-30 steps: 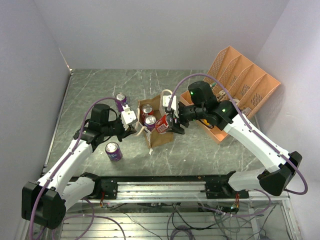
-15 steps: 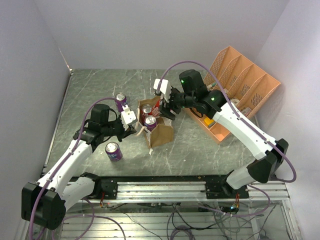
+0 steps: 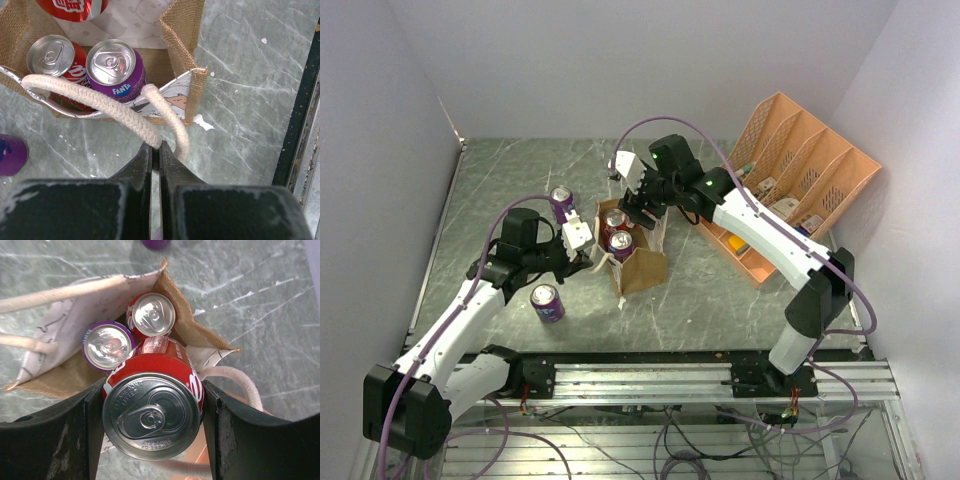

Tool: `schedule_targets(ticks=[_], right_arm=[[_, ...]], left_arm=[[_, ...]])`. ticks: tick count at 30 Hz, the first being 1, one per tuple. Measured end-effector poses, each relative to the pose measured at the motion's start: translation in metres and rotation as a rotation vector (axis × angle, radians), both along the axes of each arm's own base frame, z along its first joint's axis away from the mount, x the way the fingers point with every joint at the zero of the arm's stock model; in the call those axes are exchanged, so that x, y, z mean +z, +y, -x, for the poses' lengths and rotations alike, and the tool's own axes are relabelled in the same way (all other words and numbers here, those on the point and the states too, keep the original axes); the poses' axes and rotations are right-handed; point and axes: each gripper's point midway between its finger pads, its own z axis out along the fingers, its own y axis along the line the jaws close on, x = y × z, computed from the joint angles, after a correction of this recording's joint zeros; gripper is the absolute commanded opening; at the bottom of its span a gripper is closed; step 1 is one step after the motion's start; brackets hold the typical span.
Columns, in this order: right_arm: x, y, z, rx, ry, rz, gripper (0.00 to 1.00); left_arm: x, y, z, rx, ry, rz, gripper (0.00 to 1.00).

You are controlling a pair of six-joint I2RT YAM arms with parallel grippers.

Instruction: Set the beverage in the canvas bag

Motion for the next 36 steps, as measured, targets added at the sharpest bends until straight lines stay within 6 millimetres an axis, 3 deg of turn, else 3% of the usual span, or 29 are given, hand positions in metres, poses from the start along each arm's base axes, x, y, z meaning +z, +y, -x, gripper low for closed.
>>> schedule_targets(ticks=[8, 36], right_arm=[[-0.041, -0.005, -0.008, -0.024, 0.059, 0.110, 0.20], [-0.085, -0.001, -0.027, -0.068, 0.183, 0.077, 0.25]], left_arm=[[-0.002, 0.000, 0.002, -0.003, 0.011, -0.002, 0.07], [-0.003, -0.001, 0.003, -0.016, 0.015, -0.001, 0.07]])
